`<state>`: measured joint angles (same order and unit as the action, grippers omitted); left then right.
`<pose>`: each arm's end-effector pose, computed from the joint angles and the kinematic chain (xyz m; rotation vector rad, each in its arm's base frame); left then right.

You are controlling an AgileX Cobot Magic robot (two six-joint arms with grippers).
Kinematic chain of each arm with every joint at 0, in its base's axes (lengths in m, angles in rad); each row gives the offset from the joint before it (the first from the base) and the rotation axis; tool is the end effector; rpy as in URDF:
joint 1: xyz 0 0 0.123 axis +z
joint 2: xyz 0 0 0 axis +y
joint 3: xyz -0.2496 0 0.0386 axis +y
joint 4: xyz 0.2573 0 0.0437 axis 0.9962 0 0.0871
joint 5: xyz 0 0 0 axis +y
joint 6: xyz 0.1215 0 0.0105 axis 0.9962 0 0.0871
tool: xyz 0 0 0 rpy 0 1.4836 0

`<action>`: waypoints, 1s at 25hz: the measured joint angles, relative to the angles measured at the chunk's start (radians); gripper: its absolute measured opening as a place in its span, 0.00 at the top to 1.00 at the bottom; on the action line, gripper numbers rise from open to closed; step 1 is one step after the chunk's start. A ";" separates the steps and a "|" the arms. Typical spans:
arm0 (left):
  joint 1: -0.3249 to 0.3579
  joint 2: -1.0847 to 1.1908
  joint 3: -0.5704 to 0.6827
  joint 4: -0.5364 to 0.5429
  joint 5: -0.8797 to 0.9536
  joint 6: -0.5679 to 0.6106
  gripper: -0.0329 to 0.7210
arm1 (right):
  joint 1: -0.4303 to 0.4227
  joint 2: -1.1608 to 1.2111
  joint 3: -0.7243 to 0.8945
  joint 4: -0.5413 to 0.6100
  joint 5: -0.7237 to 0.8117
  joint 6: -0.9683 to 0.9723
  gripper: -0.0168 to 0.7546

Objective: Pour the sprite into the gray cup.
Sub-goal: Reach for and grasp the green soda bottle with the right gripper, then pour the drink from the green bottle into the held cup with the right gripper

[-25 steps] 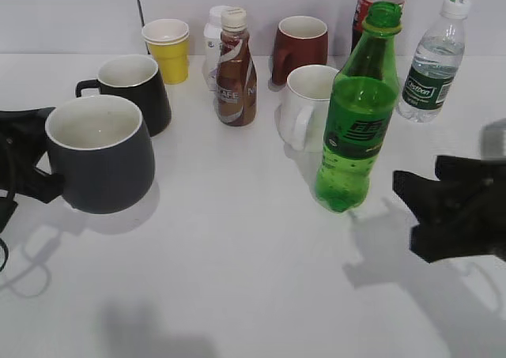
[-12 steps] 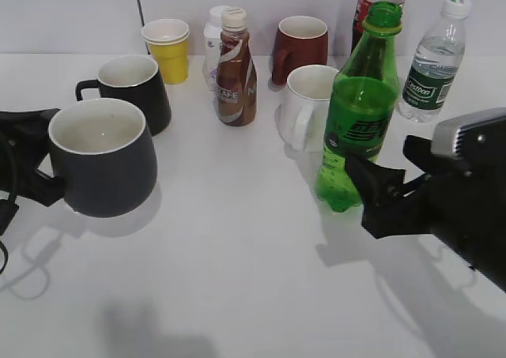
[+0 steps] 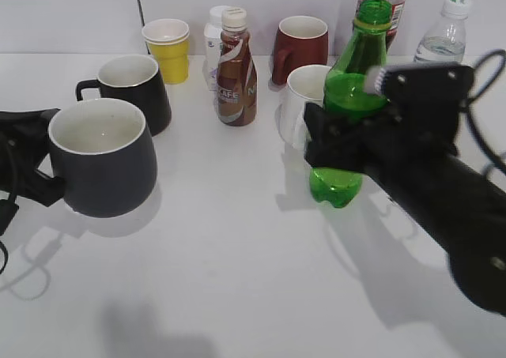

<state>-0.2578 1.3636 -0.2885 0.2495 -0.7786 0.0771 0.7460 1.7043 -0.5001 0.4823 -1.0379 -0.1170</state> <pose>0.2502 -0.0878 0.1427 0.5761 1.7001 -0.1573 0.2646 0.1782 0.1257 -0.2059 1.6906 0.3148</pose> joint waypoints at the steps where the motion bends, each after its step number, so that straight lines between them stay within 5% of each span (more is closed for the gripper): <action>1: 0.000 0.000 0.000 0.003 0.000 0.000 0.89 | 0.000 0.016 -0.020 0.008 0.000 -0.001 0.25; 4: 0.000 -0.004 0.000 0.027 0.000 0.000 0.89 | 0.000 0.027 -0.038 0.013 0.002 -0.028 0.42; 7: -0.011 -0.034 0.000 0.057 0.001 0.000 0.89 | -0.001 -0.004 -0.037 -0.041 0.055 -0.106 0.42; 13: -0.094 -0.100 0.000 0.064 0.022 -0.046 0.89 | 0.002 -0.190 -0.056 -0.394 0.359 -0.300 0.42; 19: -0.222 -0.111 -0.024 0.085 0.119 -0.051 0.89 | 0.002 -0.270 -0.197 -0.399 0.681 -0.618 0.42; 25: -0.303 -0.111 -0.125 0.033 0.284 -0.055 0.89 | 0.002 -0.271 -0.286 -0.389 0.737 -0.924 0.42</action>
<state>-0.5610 1.2531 -0.4138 0.2827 -0.4948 0.0223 0.7479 1.4333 -0.7866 0.0931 -0.3007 -1.0412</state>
